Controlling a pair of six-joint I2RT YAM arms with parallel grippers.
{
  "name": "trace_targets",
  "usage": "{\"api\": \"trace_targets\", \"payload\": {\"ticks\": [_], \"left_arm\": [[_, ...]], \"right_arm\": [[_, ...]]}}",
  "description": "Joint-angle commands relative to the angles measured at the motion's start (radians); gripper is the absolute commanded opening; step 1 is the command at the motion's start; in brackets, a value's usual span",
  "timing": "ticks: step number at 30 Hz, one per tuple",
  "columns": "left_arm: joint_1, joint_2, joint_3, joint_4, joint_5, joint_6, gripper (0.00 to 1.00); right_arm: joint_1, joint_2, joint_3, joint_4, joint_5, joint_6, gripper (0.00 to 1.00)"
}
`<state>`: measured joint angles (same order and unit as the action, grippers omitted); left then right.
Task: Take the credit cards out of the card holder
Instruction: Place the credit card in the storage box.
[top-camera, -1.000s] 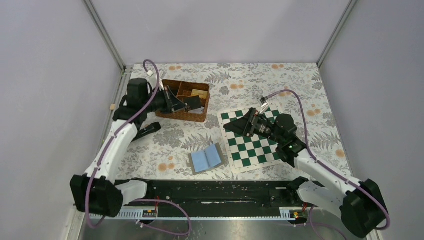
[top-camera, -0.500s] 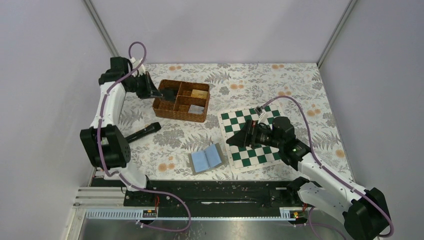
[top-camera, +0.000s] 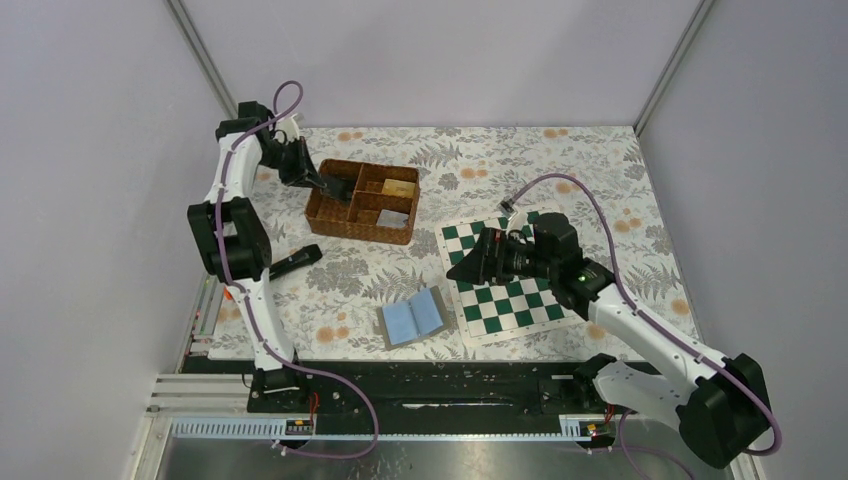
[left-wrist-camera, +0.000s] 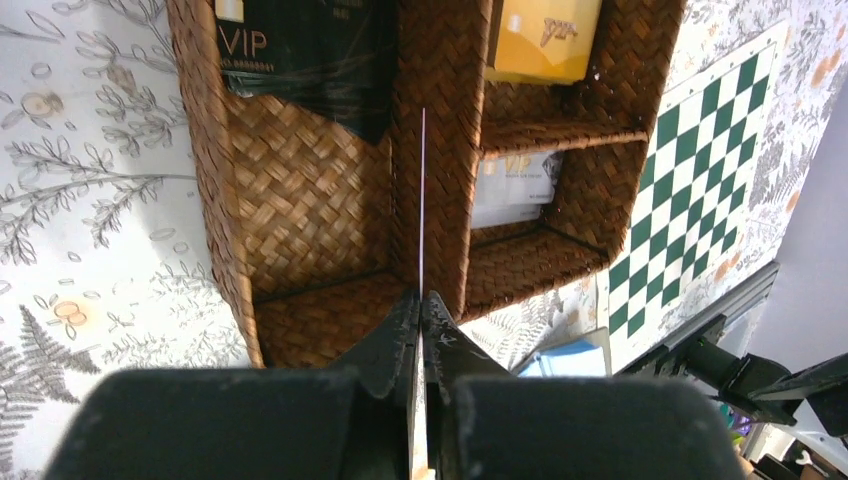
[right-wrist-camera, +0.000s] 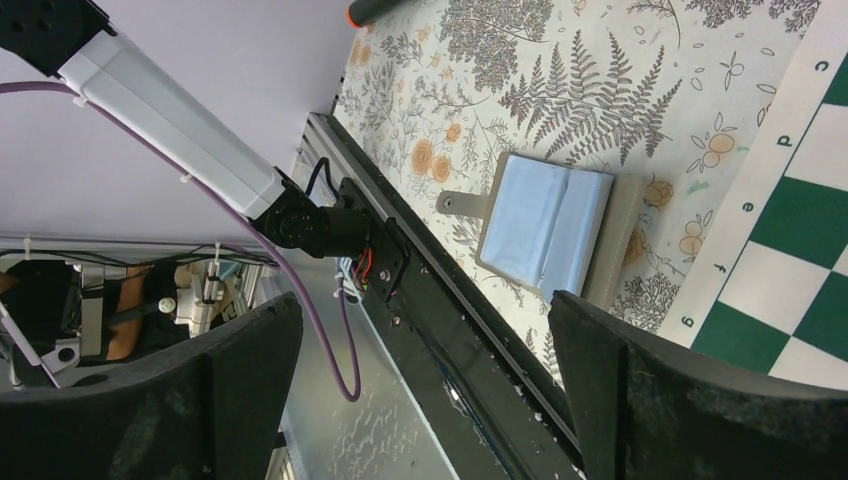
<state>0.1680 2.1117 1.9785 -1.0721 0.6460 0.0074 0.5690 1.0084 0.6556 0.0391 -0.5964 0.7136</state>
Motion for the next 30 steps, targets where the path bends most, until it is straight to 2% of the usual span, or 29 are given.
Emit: {"api": "trace_targets", "payload": {"ticks": [1,14,23,30], "left_arm": [[0.007,0.065,0.136,-0.039,0.022,0.033,0.00],[0.006,0.219,0.299,-0.075,0.010,0.030,0.00],[-0.025,0.255,0.281,-0.039,-0.040,0.049,0.00],[-0.027,0.211,0.203,0.101,-0.032,0.026,0.00]], "right_arm": [[0.001,0.059,0.078,-0.033,-0.038,-0.043,0.99],[0.001,0.183,0.158,-0.032,-0.039,-0.048,0.99],[-0.004,0.225,0.188,-0.028,-0.060,-0.054,1.00],[-0.009,0.238,0.190,-0.028,-0.059,-0.057,1.00]]}}
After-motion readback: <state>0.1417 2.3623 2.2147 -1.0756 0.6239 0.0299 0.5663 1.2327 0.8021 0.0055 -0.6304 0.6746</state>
